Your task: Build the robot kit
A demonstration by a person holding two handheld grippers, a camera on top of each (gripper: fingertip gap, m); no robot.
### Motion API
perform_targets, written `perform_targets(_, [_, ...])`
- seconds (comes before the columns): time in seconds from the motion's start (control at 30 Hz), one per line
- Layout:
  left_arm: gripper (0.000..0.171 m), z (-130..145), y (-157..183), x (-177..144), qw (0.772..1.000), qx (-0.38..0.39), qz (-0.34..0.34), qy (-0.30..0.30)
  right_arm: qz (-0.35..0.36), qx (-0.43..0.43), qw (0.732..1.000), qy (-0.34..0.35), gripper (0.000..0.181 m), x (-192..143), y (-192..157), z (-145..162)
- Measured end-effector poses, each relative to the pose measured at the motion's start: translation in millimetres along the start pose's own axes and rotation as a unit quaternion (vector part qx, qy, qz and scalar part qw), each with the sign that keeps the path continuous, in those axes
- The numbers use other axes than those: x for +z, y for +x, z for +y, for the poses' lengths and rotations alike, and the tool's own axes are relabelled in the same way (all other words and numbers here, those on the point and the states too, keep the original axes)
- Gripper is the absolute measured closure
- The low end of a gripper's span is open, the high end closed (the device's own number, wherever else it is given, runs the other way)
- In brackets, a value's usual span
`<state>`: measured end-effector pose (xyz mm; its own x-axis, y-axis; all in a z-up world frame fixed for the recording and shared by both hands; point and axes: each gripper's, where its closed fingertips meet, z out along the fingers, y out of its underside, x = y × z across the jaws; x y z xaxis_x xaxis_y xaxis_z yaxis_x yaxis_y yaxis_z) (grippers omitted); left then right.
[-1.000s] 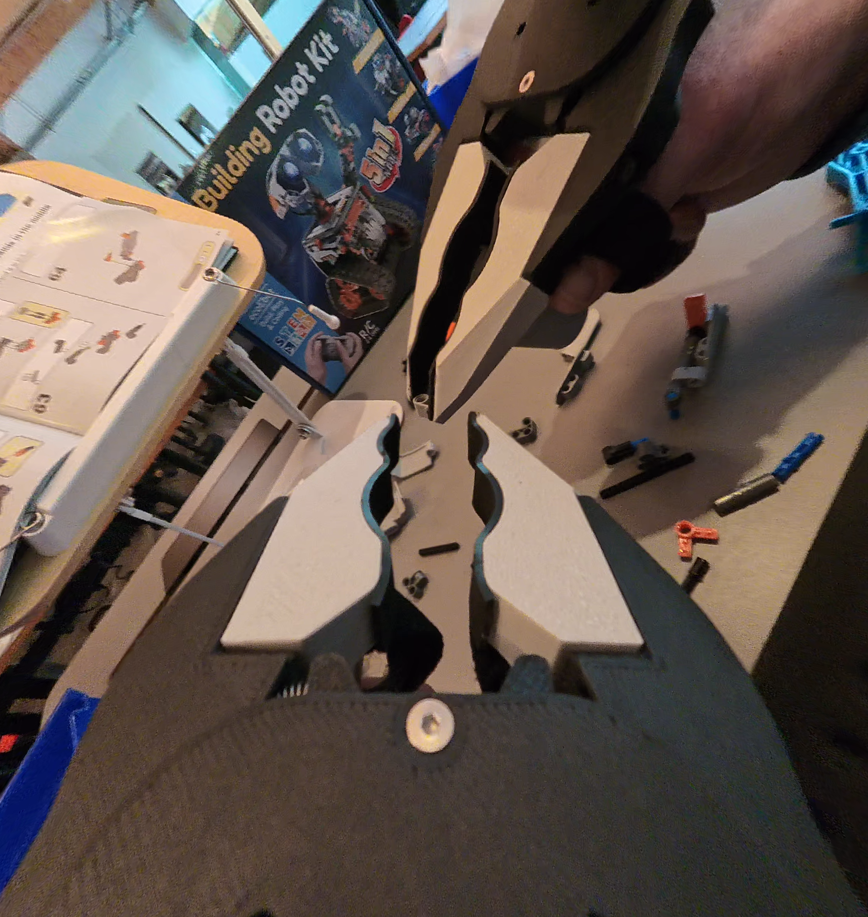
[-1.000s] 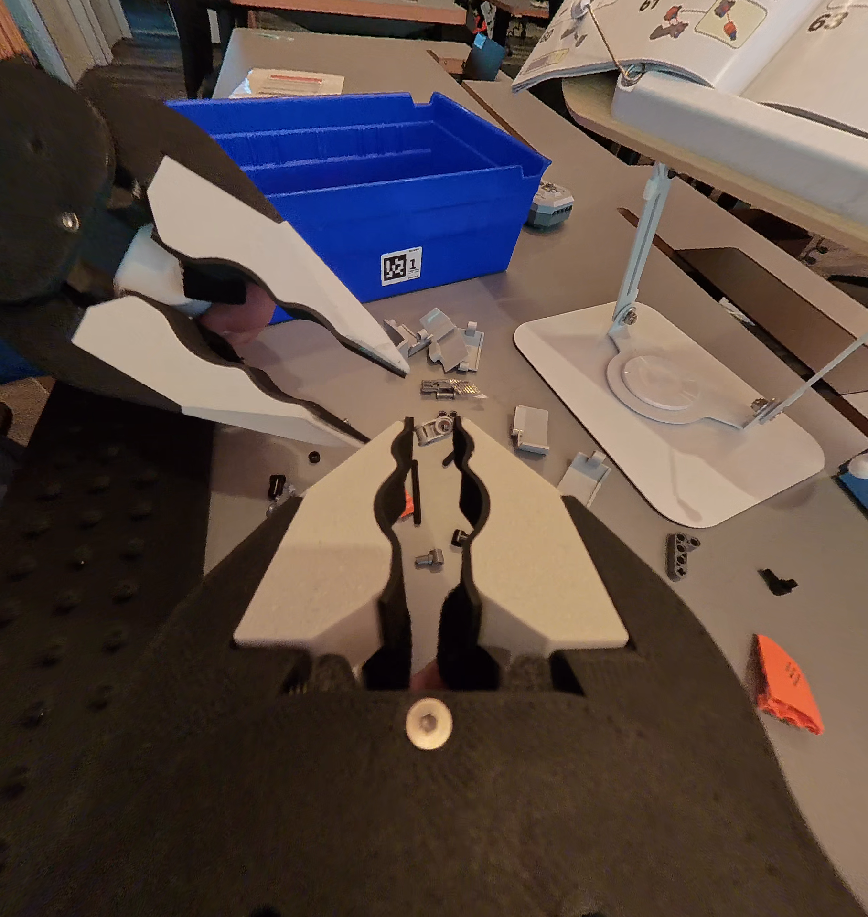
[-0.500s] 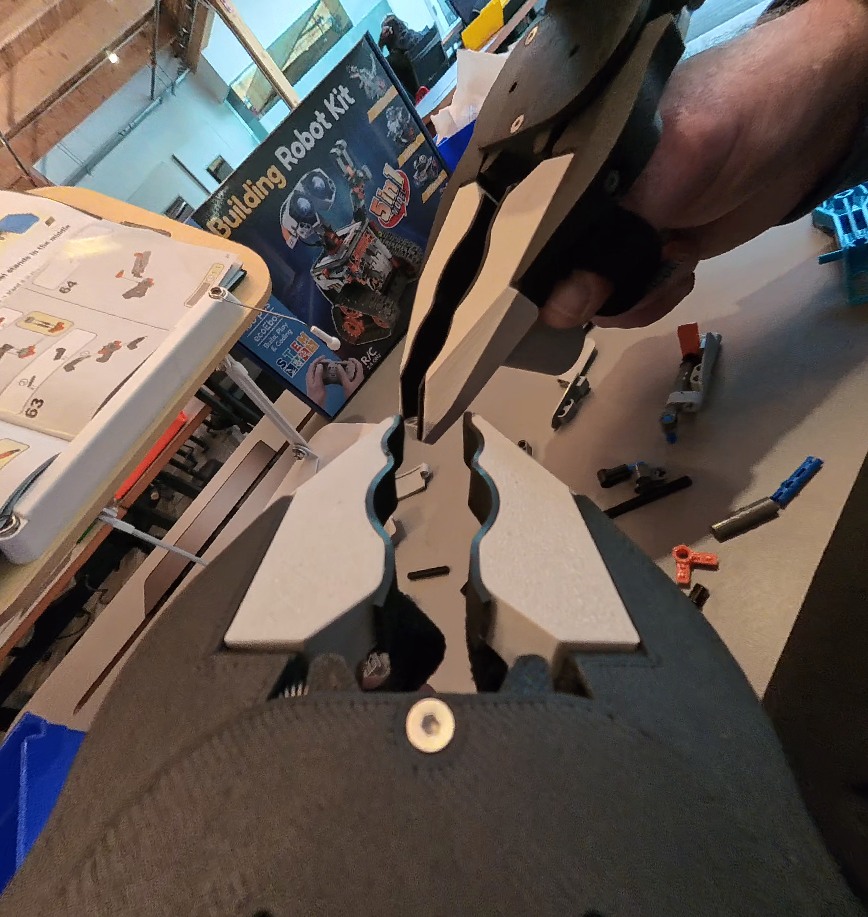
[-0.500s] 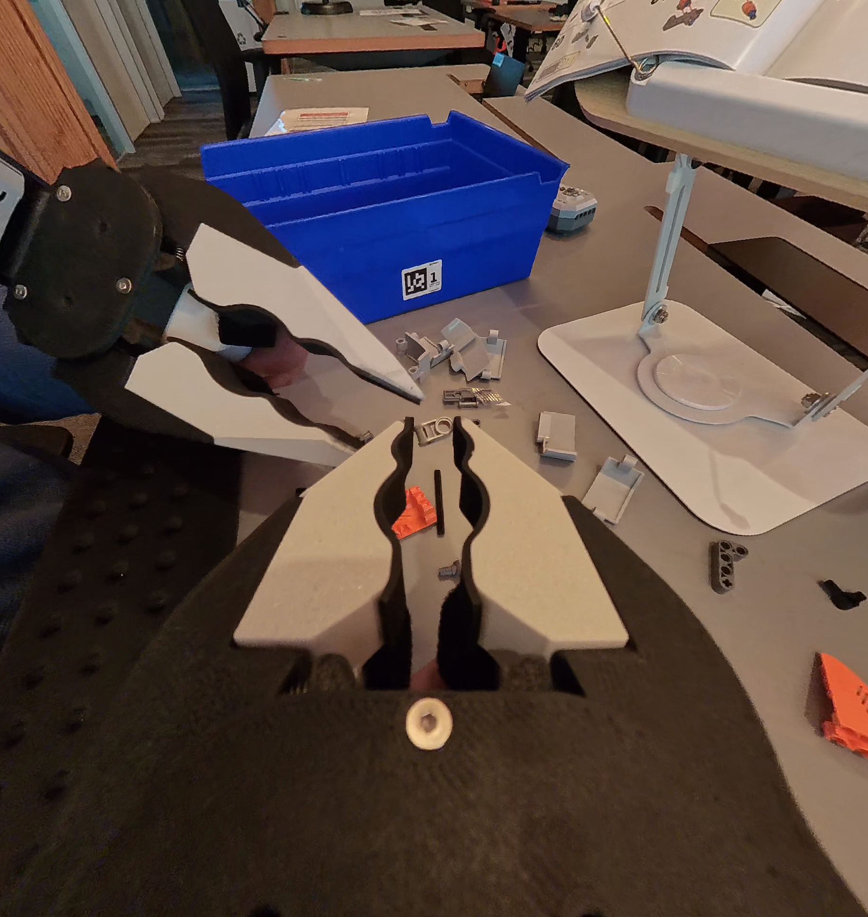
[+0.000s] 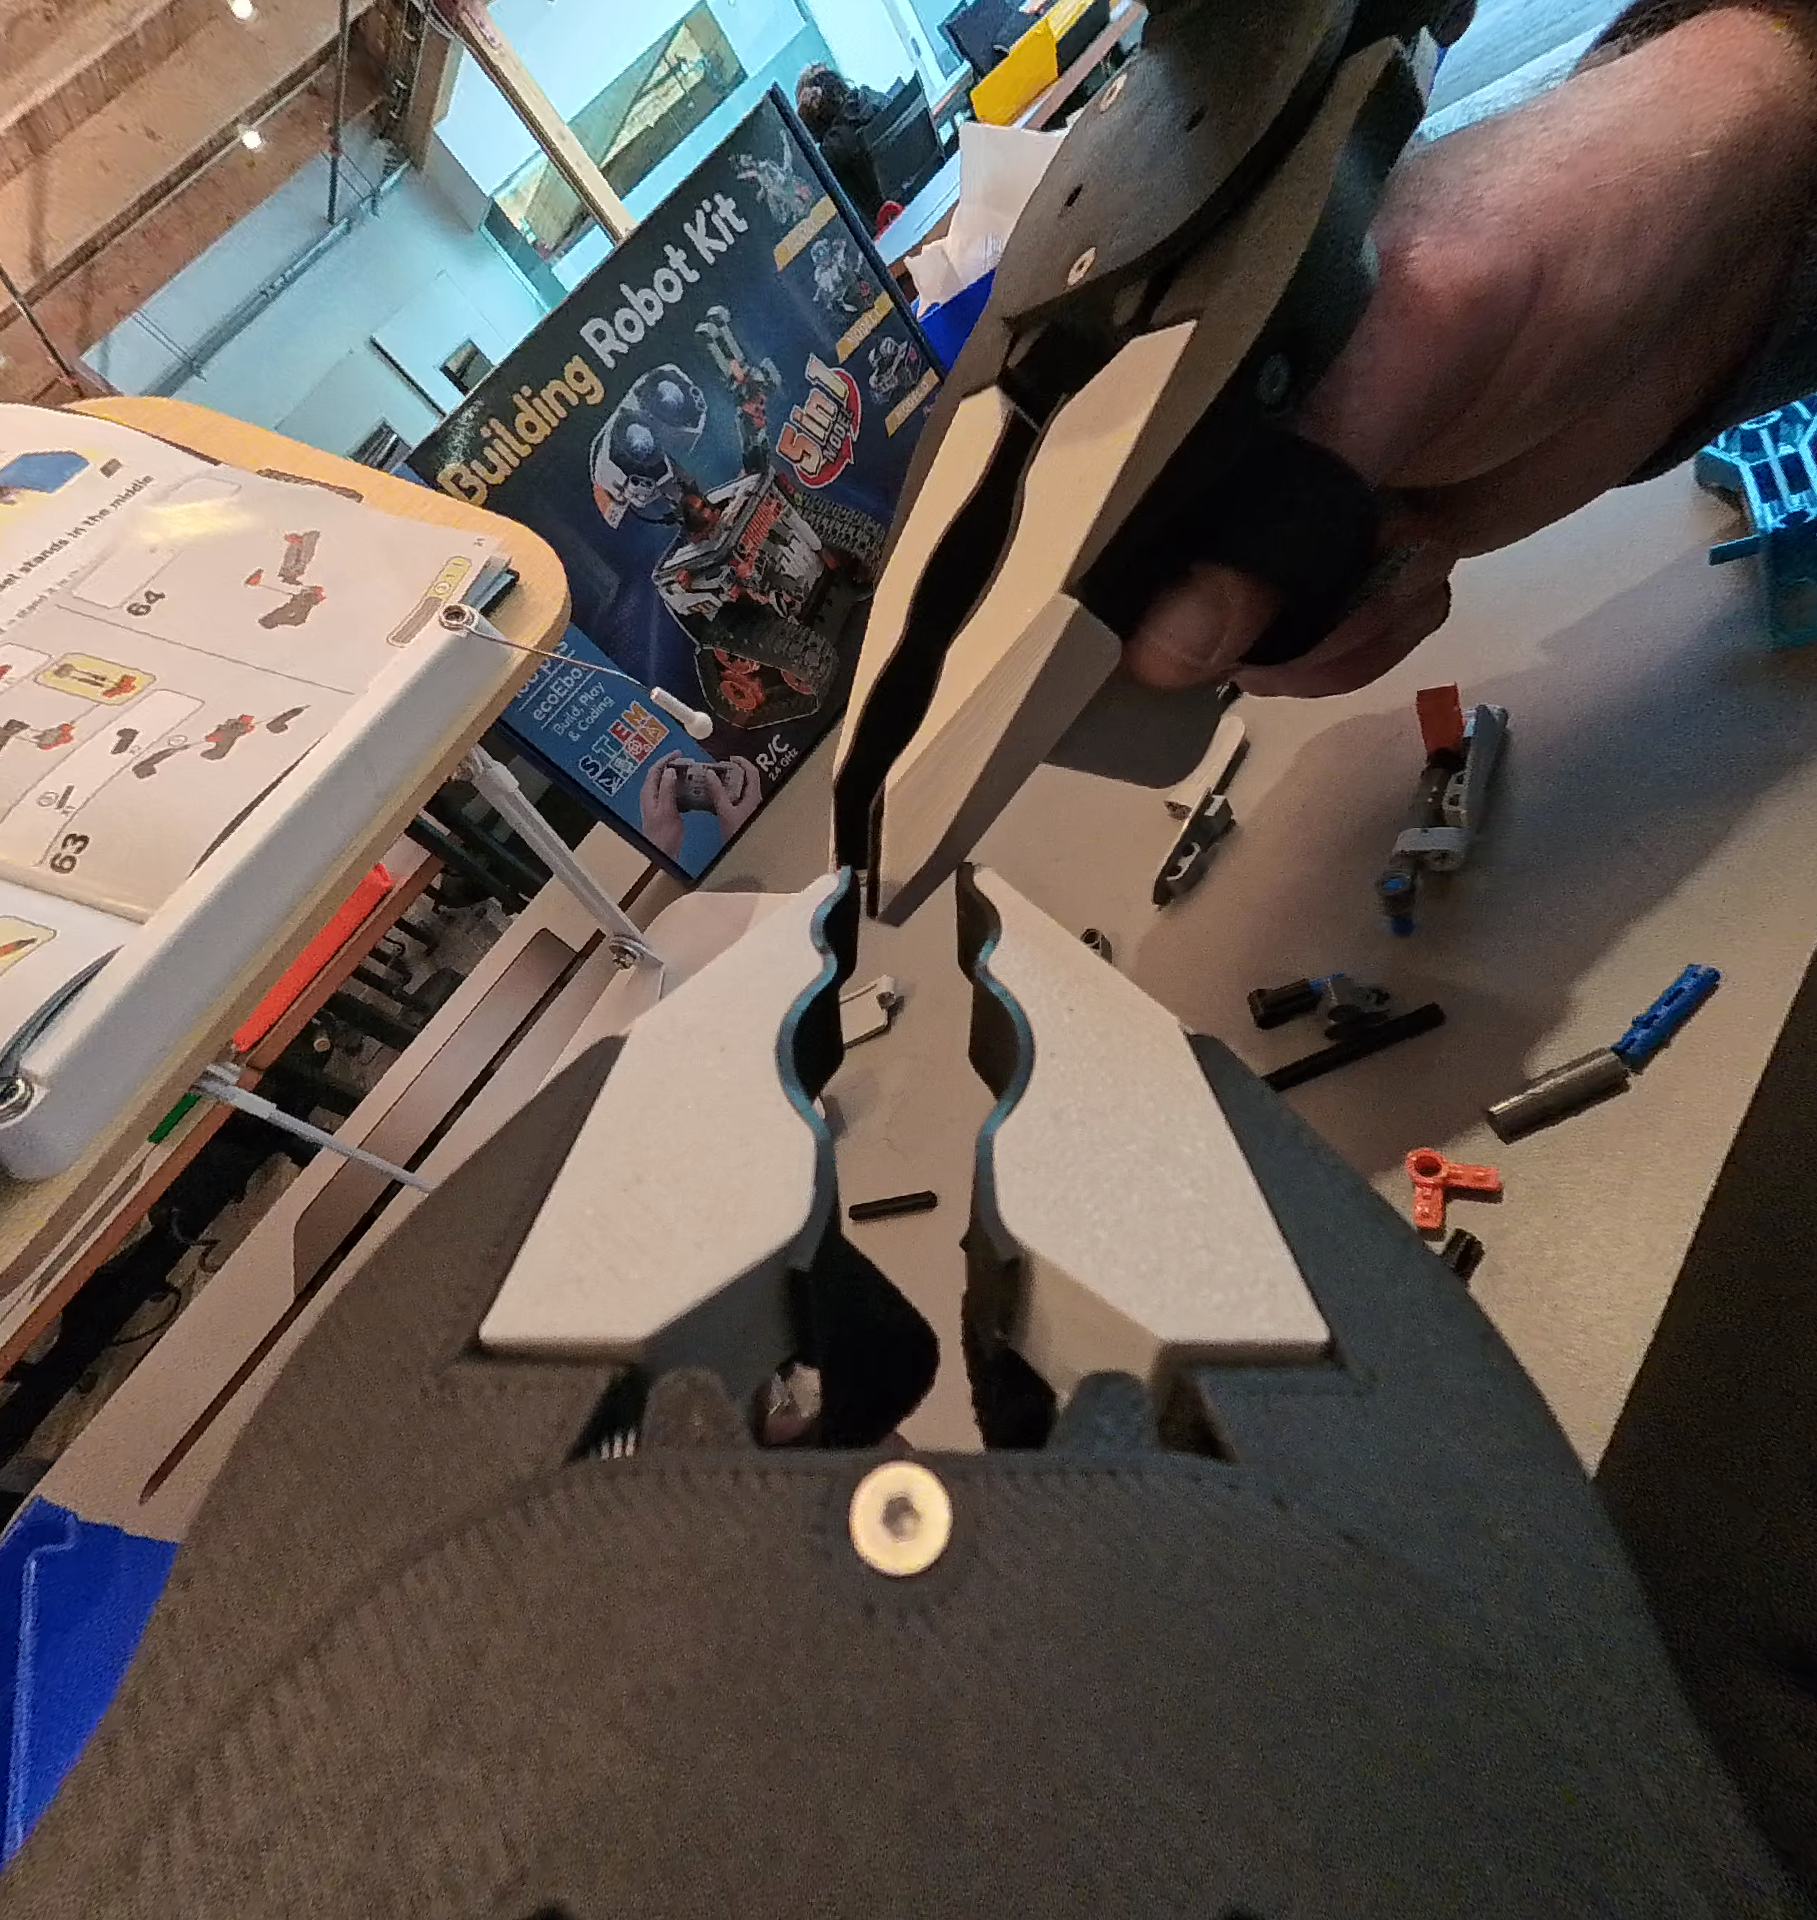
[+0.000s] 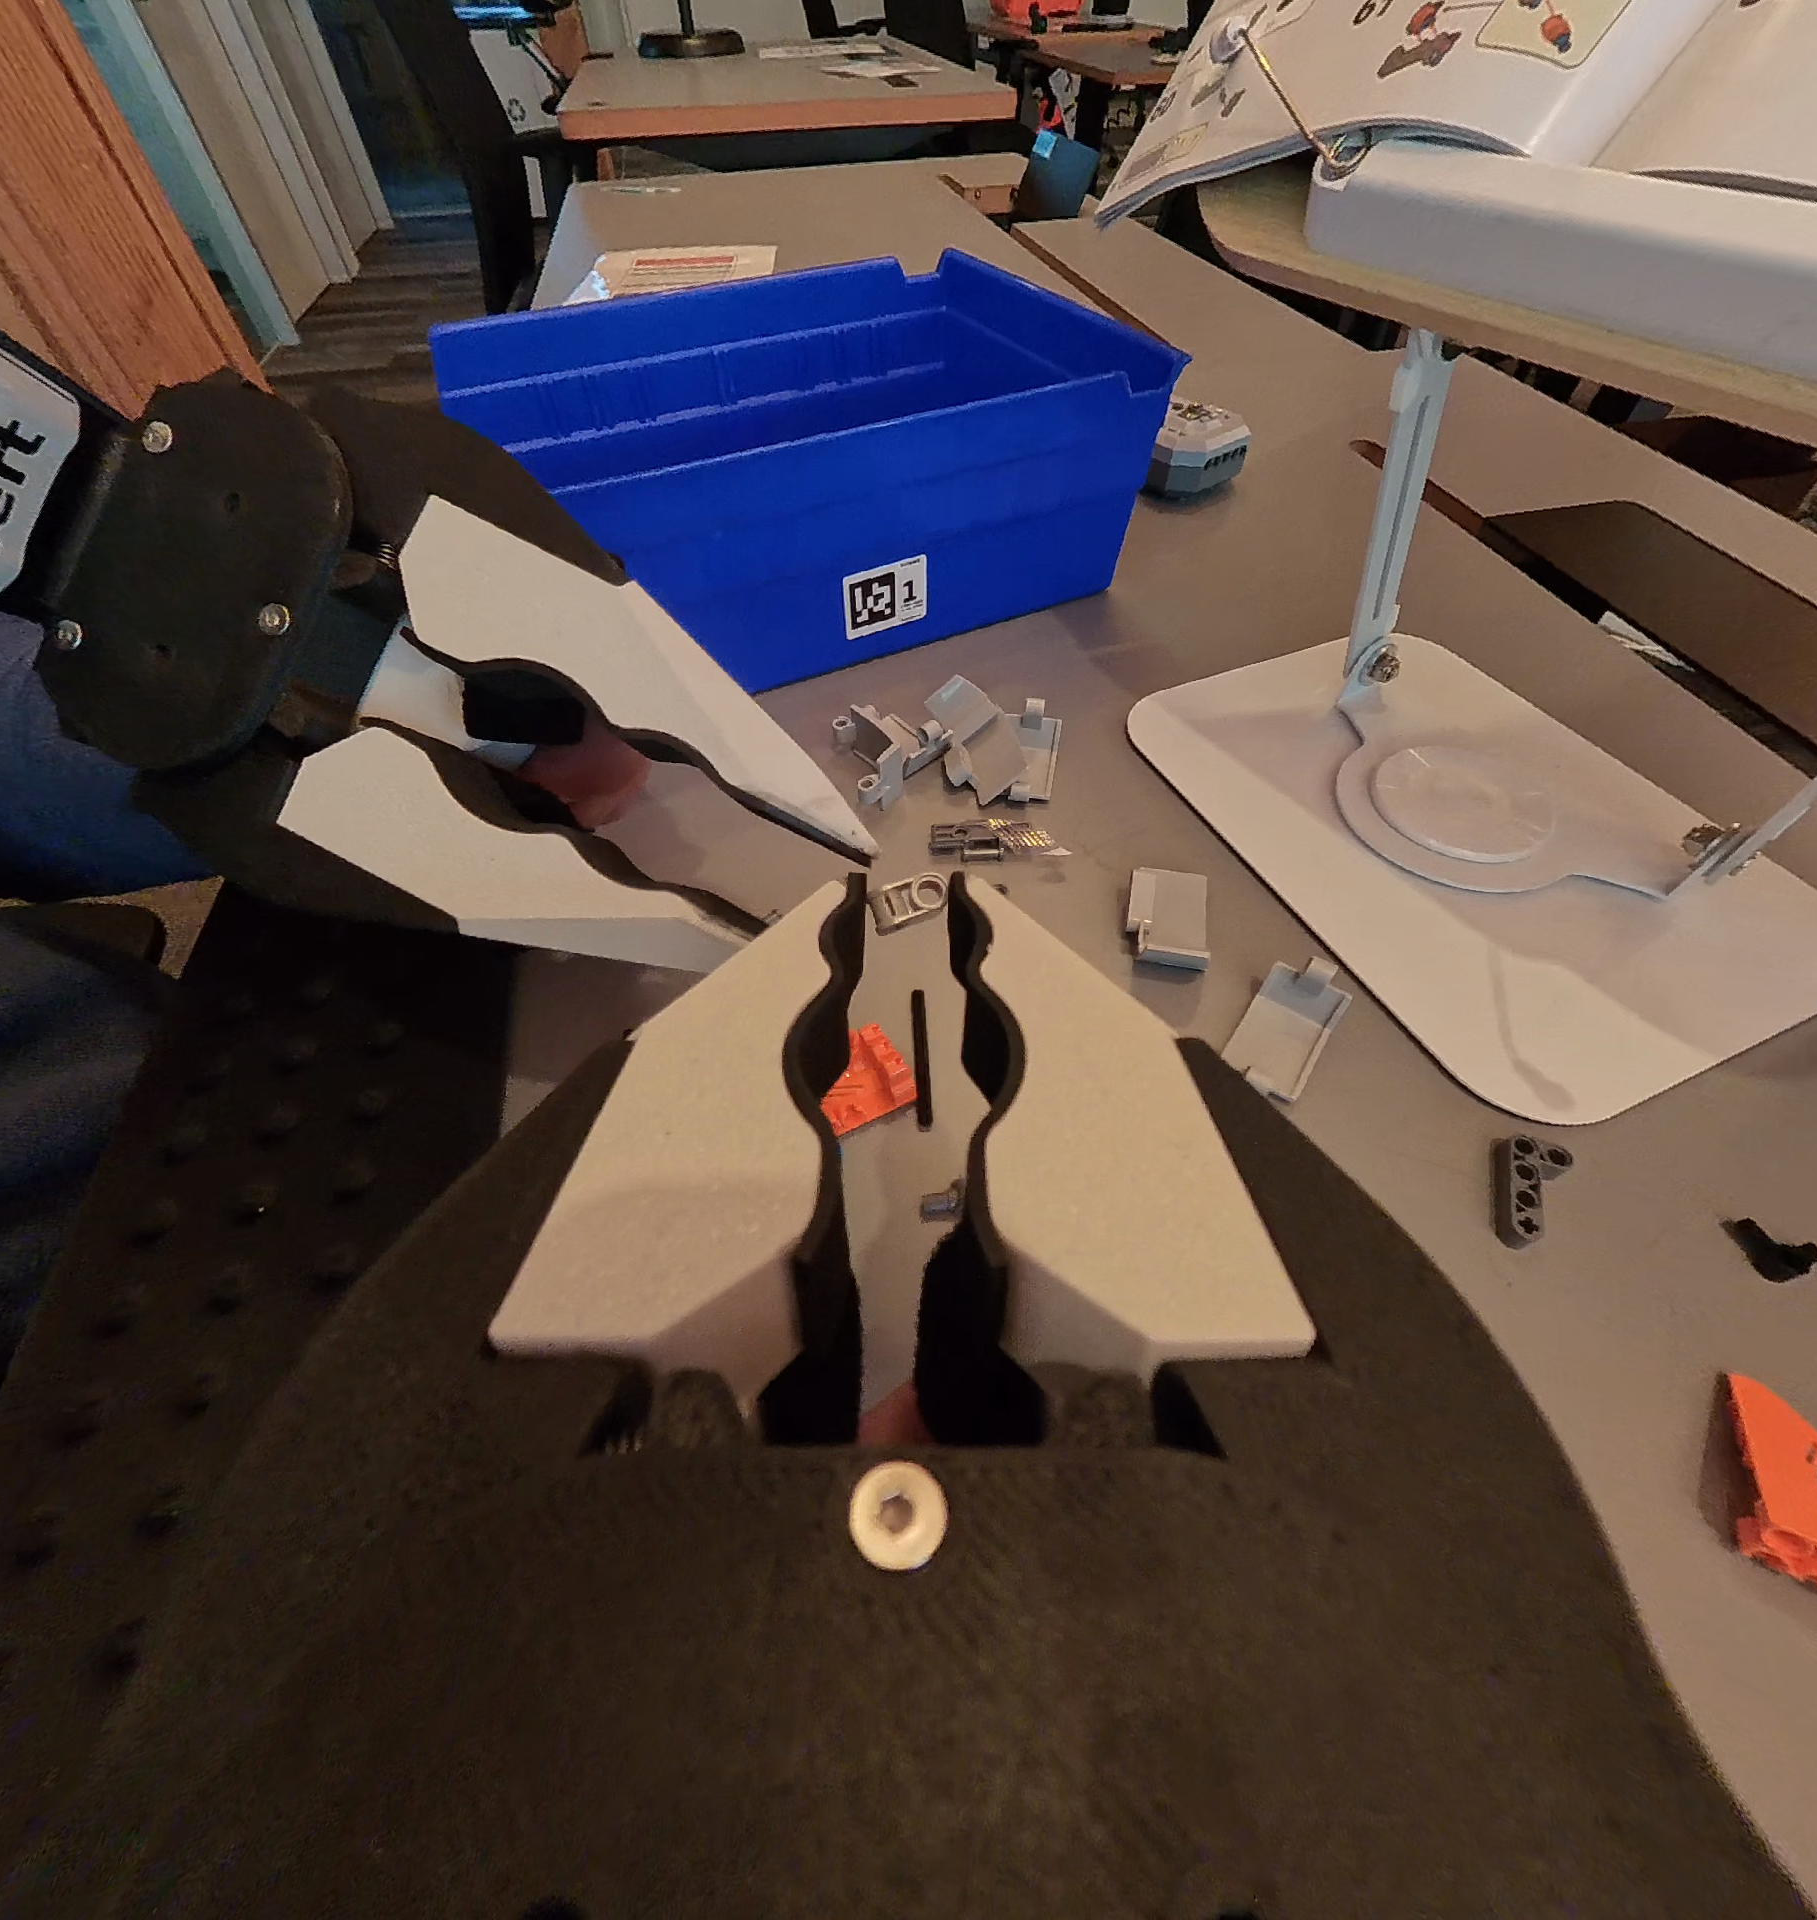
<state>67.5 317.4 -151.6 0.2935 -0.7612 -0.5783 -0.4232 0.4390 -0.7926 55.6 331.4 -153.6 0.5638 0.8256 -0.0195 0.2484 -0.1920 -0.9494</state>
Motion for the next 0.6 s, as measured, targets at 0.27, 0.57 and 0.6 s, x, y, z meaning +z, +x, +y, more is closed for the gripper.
perform_targets(0.27, [0.151,-3,-11,-4,1.000,-0.018,-0.018,0.018,0.037,-0.038,0.998,0.014,0.168,-6,10,-7])
perform_targets(0.57, [0.148,-8,-13,0,0.998,0.043,-0.055,0.010,-0.053,0.093,0.992,0.069,0.168,-10,-4,-21])
perform_targets(0.6, [0.150,-9,-14,0,0.997,0.045,-0.059,0.010,-0.068,0.113,0.988,0.080,0.168,-12,-4,-24])
